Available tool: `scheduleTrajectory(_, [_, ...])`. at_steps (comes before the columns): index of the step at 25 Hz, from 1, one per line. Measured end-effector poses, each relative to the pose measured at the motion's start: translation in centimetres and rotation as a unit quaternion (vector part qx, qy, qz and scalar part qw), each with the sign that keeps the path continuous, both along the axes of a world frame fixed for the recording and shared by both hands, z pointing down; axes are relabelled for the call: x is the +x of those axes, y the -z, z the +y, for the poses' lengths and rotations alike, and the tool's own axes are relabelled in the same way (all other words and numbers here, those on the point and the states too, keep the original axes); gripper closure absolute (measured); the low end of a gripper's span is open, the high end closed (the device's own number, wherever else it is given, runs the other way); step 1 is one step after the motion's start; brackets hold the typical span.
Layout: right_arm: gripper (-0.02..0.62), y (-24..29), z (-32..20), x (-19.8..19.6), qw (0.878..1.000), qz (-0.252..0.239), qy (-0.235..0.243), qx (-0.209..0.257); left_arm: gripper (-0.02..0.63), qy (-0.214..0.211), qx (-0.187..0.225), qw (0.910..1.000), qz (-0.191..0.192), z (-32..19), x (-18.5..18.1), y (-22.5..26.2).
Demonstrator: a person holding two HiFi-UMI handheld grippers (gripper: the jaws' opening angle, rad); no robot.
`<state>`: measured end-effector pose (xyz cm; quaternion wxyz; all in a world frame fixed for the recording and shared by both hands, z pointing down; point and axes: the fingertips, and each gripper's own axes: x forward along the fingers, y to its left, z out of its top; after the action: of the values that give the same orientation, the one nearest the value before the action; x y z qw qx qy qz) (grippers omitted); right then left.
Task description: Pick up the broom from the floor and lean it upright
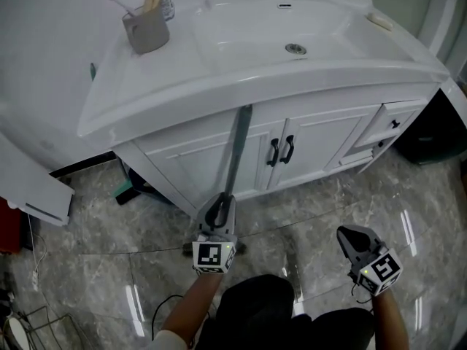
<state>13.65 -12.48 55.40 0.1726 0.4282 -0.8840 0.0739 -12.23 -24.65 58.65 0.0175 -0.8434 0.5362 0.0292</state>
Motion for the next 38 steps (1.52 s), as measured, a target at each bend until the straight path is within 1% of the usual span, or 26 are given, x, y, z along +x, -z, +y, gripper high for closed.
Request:
scheduleTrajectory(3, [0.592, -0.2, 0.1, -0.1, 1.0, 0.004, -0.002, 0.0, 0.526, 0.027, 0.024, 0.9989, -0.03, -0.8, -0.1, -0.4])
scheduleTrajectory(6, [0.592, -0.8, 0.1, -0.1, 1.0, 0.006, -0.003, -0.002, 0.523, 0.038, 0.039, 0.997, -0.056, -1.4, 0.2, -0.9])
scheduleTrajectory(7, [0.592, -1.0, 0.2, -0.1, 1.0, 0.003, -0.003, -0.004, 0.522, 0.041, 0.038, 0.9962, -0.066, -1.8, 0.2, -1.3])
scheduleTrajectory(9, [0.592, -1.3, 0.2, -0.2, 1.0, 0.002, -0.007, -0.009, 0.515, 0.046, 0.014, 0.996, -0.075, -3.0, -0.1, -2.8])
scheduleTrajectory(11, [0.592, -1.5, 0.2, -0.3, 1.0, 0.008, -0.013, -0.017, 0.46, 0.039, -0.023, 0.9973, -0.058, -4.2, -0.6, -4.3])
scheduleTrajectory(13, [0.592, -1.6, 0.3, -0.4, 1.0, 0.013, -0.014, -0.018, 0.456, 0.017, -0.05, 0.9977, -0.043, -4.6, -0.5, -5.0])
scheduleTrajectory(14, [0.592, -1.7, 0.3, -0.4, 1.0, 0.014, -0.014, -0.017, 0.502, 0.008, -0.058, 0.9973, -0.043, -4.5, -0.2, -5.1])
scheduleTrajectory(15, [0.592, -1.7, 0.3, -0.5, 1.0, 0.016, -0.013, -0.016, 0.583, 0.003, -0.065, 0.9967, -0.047, -4.3, 0.0, -5.1])
scheduleTrajectory(16, [0.592, -1.8, 0.3, -0.4, 1.0, 0.017, -0.012, -0.015, 0.597, 0.0, -0.073, 0.996, -0.052, -4.1, 0.2, -5.1])
scheduleTrajectory(22, [0.592, -1.6, 0.5, 0.6, 1.0, 0.019, -0.017, -0.013, 0.598, 0.001, -0.146, 0.9872, -0.063, -2.9, 0.7, -5.3])
scheduleTrajectory(26, [0.592, -1.3, 0.2, 1.4, 1.0, 0.015, -0.023, -0.007, 0.598, -0.008, -0.181, 0.9815, -0.063, -2.2, 1.4, -5.4])
scheduleTrajectory(32, [0.592, -1.2, 0.1, 2.2, 0.999, 0.021, -0.031, -0.003, 0.598, -0.066, -0.22, 0.972, -0.047, -0.8, 2.9, -5.5])
scheduleTrajectory(35, [0.592, -1.2, 0.2, 2.3, 0.999, 0.013, -0.031, -0.002, 0.598, -0.101, -0.234, 0.9665, -0.026, 0.0, 3.7, -5.4])
scheduleTrajectory(38, [0.592, -1.8, 0.5, 2.6, 0.999, 0.016, -0.034, -0.008, 0.598, -0.132, -0.248, 0.9596, -0.004, 0.7, 4.2, -5.4])
